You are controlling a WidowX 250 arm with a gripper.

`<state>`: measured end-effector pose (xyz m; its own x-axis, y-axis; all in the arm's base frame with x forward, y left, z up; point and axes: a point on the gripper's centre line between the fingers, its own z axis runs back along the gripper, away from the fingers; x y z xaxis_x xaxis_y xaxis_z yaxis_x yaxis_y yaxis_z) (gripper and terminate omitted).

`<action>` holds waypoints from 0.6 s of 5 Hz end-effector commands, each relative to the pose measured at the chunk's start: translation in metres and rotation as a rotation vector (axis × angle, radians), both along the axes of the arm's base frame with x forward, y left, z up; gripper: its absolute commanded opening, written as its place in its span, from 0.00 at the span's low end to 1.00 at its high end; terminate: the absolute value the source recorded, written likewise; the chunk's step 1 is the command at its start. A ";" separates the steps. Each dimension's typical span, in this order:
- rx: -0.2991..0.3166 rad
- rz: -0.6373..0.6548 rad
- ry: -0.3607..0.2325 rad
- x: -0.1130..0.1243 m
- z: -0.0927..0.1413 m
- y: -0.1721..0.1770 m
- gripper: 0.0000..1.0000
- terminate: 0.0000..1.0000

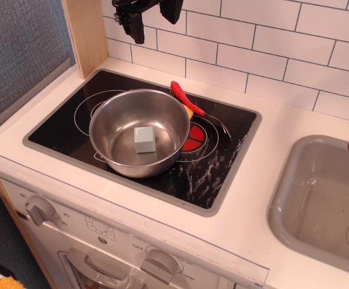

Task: Place the cube on the top right just off the stove area.

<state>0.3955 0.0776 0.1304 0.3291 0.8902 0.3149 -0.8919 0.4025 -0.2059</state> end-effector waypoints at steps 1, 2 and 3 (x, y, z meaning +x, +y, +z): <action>0.000 0.000 0.000 0.000 0.000 0.000 1.00 0.00; 0.016 -0.045 -0.012 -0.014 0.011 -0.010 1.00 0.00; 0.028 -0.103 -0.006 -0.024 0.016 -0.028 1.00 0.00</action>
<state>0.3696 0.0465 0.1263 0.4344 0.8460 0.3091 -0.8541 0.4959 -0.1568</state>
